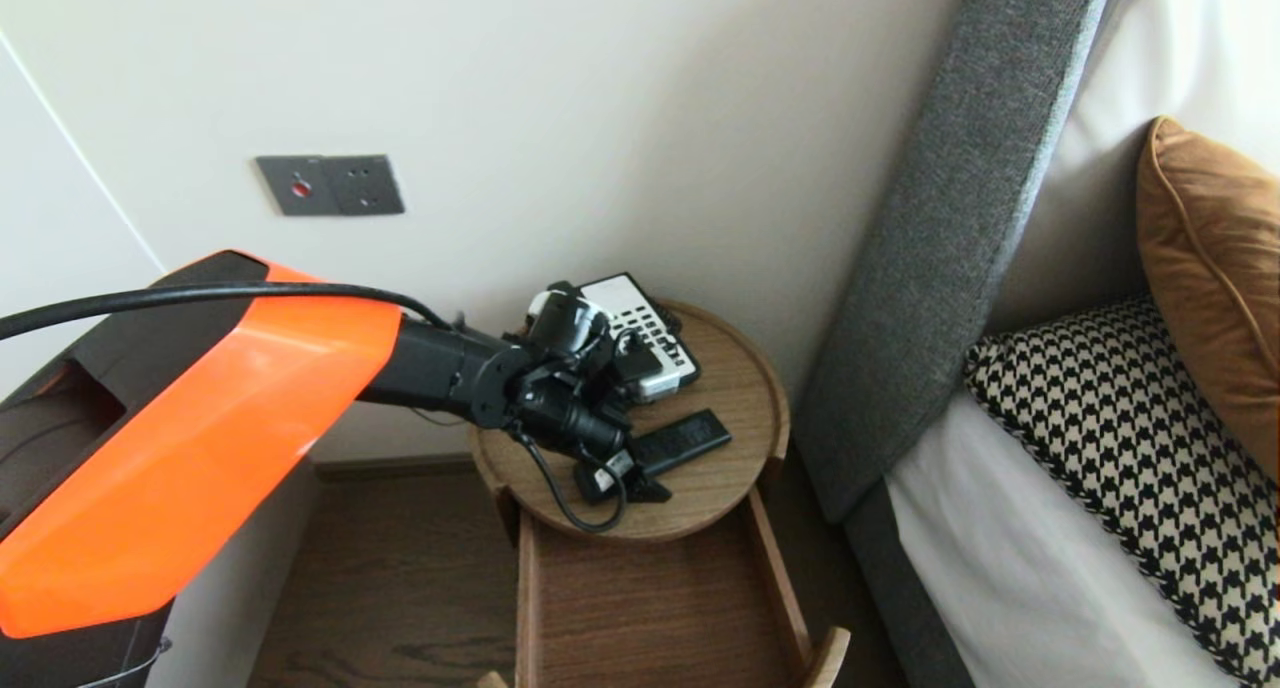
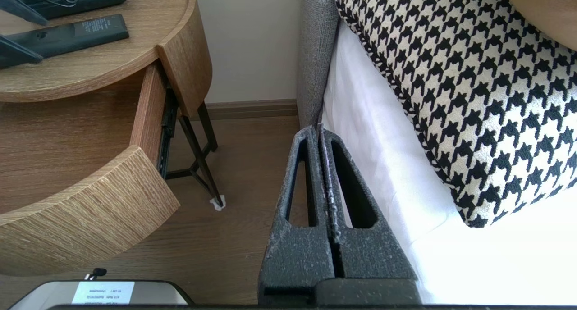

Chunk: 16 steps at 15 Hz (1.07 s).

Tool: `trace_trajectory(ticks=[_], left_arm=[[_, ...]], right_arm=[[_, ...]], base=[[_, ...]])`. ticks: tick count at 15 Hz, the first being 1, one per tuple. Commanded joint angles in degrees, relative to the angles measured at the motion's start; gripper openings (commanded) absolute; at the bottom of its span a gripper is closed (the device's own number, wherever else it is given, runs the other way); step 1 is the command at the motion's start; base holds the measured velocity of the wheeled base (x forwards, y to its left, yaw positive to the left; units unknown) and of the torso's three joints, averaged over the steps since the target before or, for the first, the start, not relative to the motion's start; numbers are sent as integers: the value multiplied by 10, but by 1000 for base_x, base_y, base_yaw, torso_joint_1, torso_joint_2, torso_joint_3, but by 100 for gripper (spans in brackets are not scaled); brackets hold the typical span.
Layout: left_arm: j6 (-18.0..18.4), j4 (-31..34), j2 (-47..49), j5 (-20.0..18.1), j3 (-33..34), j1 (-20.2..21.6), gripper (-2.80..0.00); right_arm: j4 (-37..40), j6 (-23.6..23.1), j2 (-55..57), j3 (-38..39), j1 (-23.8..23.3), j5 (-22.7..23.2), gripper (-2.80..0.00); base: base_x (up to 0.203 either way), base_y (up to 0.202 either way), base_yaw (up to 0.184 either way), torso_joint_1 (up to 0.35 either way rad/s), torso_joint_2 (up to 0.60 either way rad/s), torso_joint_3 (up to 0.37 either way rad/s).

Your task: Put the remote controls on the table in the drawer one by one

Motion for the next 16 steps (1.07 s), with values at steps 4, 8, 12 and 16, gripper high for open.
trace_trajectory(ticks=[4, 8, 12, 16], left_arm=[[2, -12, 19, -1, -5, -1, 0], [2, -13, 21, 0, -6, -1, 0], [1, -13, 23, -1, -5, -1, -280], [4, -14, 24, 0, -1, -1, -280]], right_arm=[[0, 0, -3, 0, 0, 0, -280], [0, 0, -3, 0, 0, 0, -280], [-1, 0, -3, 0, 0, 0, -280], [0, 0, -3, 0, 0, 0, -280]], base=[[0, 0, 0, 0, 0, 0], [0, 0, 0, 0, 0, 0], [0, 0, 0, 0, 0, 0], [0, 0, 0, 0, 0, 0]])
